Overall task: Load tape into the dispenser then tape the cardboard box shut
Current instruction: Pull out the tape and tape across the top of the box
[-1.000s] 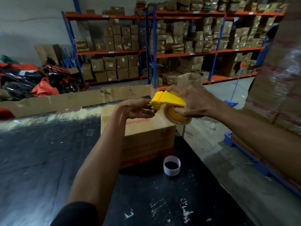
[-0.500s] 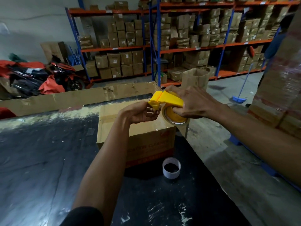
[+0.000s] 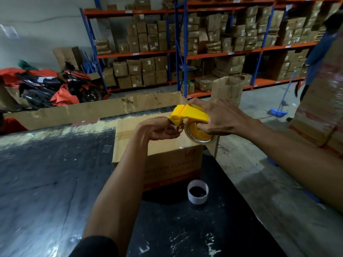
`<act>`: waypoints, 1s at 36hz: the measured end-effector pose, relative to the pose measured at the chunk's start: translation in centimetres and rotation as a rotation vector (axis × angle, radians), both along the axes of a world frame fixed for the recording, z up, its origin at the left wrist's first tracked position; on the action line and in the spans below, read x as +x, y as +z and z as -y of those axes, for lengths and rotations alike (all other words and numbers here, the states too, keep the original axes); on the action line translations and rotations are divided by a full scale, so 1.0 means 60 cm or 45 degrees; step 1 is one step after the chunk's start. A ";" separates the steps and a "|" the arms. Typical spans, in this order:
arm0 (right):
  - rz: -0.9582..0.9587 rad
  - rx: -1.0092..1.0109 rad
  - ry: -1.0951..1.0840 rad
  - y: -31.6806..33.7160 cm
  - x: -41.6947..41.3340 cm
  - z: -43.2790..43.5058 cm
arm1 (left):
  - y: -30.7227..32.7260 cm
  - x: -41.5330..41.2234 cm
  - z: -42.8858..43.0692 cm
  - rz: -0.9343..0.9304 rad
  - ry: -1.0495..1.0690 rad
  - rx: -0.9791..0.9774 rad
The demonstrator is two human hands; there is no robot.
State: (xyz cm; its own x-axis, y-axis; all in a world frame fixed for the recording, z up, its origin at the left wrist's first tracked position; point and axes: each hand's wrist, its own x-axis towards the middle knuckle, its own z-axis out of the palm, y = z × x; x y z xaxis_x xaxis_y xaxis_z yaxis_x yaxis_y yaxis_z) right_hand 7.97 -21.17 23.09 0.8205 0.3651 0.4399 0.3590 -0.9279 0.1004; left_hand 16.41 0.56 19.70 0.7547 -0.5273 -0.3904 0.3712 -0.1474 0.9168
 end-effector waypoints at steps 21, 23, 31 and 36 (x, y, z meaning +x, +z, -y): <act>-0.045 0.017 -0.010 0.007 -0.015 -0.014 | 0.001 -0.006 -0.017 0.029 0.001 0.023; -0.042 -0.002 -0.011 0.007 -0.016 -0.017 | 0.001 -0.006 -0.019 0.098 -0.028 0.054; -0.074 0.004 -0.016 0.004 -0.018 -0.025 | -0.011 0.005 -0.024 0.559 -0.161 0.167; -0.075 -0.008 -0.024 0.000 -0.021 -0.028 | -0.014 0.000 -0.019 0.367 -0.166 0.074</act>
State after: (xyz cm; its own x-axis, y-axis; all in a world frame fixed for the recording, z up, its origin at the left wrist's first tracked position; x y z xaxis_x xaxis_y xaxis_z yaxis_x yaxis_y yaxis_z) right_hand 6.69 -19.51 23.10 0.8518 0.3520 0.3880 0.3470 -0.9340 0.0856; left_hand 16.40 1.70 18.83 0.7662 -0.6099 -0.2026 0.0721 -0.2317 0.9701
